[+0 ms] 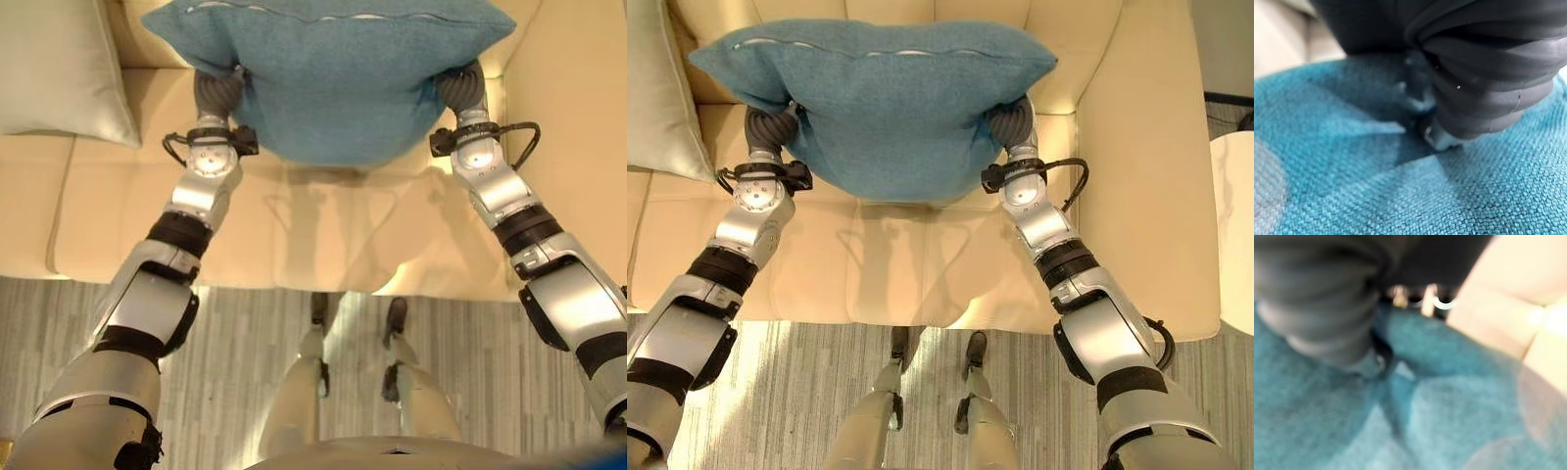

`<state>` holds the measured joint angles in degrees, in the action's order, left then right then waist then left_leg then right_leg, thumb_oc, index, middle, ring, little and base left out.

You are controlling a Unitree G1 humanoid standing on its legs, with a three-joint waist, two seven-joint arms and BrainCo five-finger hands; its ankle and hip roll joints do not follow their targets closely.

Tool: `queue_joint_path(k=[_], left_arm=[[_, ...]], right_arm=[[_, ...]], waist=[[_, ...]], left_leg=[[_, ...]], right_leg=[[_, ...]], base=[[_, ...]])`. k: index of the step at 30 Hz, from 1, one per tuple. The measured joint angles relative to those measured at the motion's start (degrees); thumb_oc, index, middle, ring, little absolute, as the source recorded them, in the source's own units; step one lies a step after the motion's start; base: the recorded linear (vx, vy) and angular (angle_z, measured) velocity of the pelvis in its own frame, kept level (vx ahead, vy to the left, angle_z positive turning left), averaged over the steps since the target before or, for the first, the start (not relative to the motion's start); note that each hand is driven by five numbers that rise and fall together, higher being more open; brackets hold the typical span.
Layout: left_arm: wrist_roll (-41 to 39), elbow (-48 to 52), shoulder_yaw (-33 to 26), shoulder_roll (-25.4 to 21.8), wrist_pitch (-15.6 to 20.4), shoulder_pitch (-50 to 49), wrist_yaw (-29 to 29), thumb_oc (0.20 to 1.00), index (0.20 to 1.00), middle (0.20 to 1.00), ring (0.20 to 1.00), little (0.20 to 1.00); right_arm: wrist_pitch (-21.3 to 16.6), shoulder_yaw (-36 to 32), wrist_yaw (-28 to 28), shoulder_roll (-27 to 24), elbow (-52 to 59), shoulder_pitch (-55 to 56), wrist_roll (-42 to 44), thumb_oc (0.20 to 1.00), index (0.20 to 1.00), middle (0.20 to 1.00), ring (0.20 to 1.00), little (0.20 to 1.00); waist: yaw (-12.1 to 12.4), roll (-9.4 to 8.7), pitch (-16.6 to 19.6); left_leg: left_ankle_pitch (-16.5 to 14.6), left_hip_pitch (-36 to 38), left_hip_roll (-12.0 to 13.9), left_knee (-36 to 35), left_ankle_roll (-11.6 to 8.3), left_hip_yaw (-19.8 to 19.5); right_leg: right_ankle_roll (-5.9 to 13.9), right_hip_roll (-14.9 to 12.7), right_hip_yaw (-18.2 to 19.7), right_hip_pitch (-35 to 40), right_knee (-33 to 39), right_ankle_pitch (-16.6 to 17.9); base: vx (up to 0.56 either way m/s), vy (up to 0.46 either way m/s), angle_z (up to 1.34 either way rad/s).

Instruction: Pick up all the scattered cushions and arrange them neatly on the sofa.

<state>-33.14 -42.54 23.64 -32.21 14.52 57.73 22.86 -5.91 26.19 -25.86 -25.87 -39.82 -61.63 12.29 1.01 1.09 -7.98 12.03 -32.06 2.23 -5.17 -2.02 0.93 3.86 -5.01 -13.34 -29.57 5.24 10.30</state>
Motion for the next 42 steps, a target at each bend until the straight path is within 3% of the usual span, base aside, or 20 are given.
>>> queue_joint_path(k=[10, 11, 12, 18, 22, 30, 33, 38, 42], left_arm=[[-0.09, -0.78, 0.75, 0.40, 2.11, 1.10, -0.01, 0.200, 0.200, 0.200, 0.200, 0.200], [-0.06, -1.74, 0.89, 0.16, 2.19, 2.79, -0.03, 1.000, 1.000, 1.000, 1.000, 1.000], [-0.06, -2.29, 0.91, -0.08, 2.43, 3.50, -0.03, 1.000, 1.000, 1.000, 1.000, 1.000], [0.10, -6.24, 1.13, -1.33, 2.50, 9.24, -0.06, 1.000, 1.000, 1.000, 1.000, 1.000], [0.80, -11.92, 2.93, -6.22, 2.13, 15.68, 0.02, 1.000, 1.000, 1.000, 1.000, 1.000], [1.15, -18.87, 3.61, -10.36, 1.92, 21.26, -0.30, 1.000, 1.000, 1.000, 1.000, 1.000], [0.81, -20.16, 5.14, -13.66, 1.86, 24.92, -0.41, 1.000, 1.000, 1.000, 1.000, 1.000], [0.06, -18.51, 4.51, -14.71, 1.91, 23.60, -0.73, 1.000, 1.000, 1.000, 1.000, 1.000], [0.01, -9.03, -0.67, -16.03, 2.36, 13.21, -1.94, 1.000, 1.000, 1.000, 1.000, 1.000]], right_arm=[[-0.03, 1.31, -1.97, -0.38, -2.80, -2.46, -0.03, 0.209, 0.209, 0.209, 0.209, 0.209], [-0.03, 2.65, -1.94, -1.81, -3.75, -4.61, -0.13, 0.925, 0.925, 0.925, 0.925, 0.925], [-0.03, 3.58, -1.97, -2.67, -4.60, -5.86, -0.22, 1.000, 1.000, 1.000, 1.000, 1.000], [0.49, 7.35, -2.50, -6.68, -6.99, -11.14, -3.74, 1.000, 1.000, 1.000, 1.000, 1.000], [1.39, 10.49, -3.54, -10.70, -9.44, -18.05, -6.86, 1.000, 1.000, 1.000, 1.000, 1.000], [2.23, 13.43, -3.81, -11.37, -18.15, -23.51, -7.20, 1.000, 1.000, 1.000, 1.000, 1.000], [3.43, 15.72, -4.29, -14.27, -22.73, -26.94, -9.13, 1.000, 1.000, 1.000, 1.000, 1.000], [4.41, 17.13, -3.43, -18.46, -22.30, -26.71, -9.02, 1.000, 1.000, 1.000, 1.000, 1.000], [4.33, 14.60, -3.11, -22.56, -16.45, -23.04, -8.37, 1.000, 1.000, 1.000, 1.000, 1.000]], waist=[[-0.62, -0.22, 0.04], [-0.51, -0.26, 0.08], [-0.53, -0.29, 0.09], [-0.42, -0.49, 0.21], [-0.24, -0.51, 0.19], [-0.05, -0.51, 0.19], [1.13, -0.53, 0.20], [1.84, -0.59, 0.15], [1.77, -0.77, 0.04]], left_leg=[[-0.16, -4.20, 0.06, -0.01, -0.19, -0.03], [-0.11, -5.57, 0.16, 0.00, -0.23, -0.11], [0.02, -6.21, 0.18, 0.00, -0.27, -0.15], [0.11, -8.43, 0.34, 0.43, -0.31, -1.05], [0.32, -10.54, 0.71, 0.72, -0.58, -1.31], [0.33, -10.95, 0.80, 1.28, -0.59, -1.49], [0.63, -12.89, 0.73, 1.46, -1.04, -1.54], [0.66, -14.23, 0.47, 2.23, -1.06, -1.55], [0.66, -12.89, 0.28, 2.16, -1.06, -1.44]], right_leg=[[0.45, 0.36, 0.66, -4.46, -0.01, -0.32], [0.40, 0.45, 0.66, -5.79, -0.01, -0.20], [0.41, 0.48, 0.65, -6.32, -0.02, -0.10], [0.41, 0.73, 0.24, -8.08, -0.03, -0.06], [0.22, 0.84, 0.14, -10.07, -0.04, 0.14], [0.23, 0.87, -0.05, -10.14, -0.04, 0.14], [0.21, 0.67, -0.01, -12.48, -0.80, 0.15], [0.29, 0.22, -0.01, -14.10, -2.19, 0.09], [0.30, 0.03, -0.03, -12.92, -2.27, 0.09]], base=[[0.01, 0.013, -0.02], [0.00, 0.000, 0.00], [0.00, 0.000, 0.00], [0.01, -0.009, 0.02], [0.00, 0.000, 0.00], [0.00, 0.000, 0.00], [0.00, 0.006, -0.01], [0.00, -0.005, -0.01], [0.00, -0.008, 0.00]])
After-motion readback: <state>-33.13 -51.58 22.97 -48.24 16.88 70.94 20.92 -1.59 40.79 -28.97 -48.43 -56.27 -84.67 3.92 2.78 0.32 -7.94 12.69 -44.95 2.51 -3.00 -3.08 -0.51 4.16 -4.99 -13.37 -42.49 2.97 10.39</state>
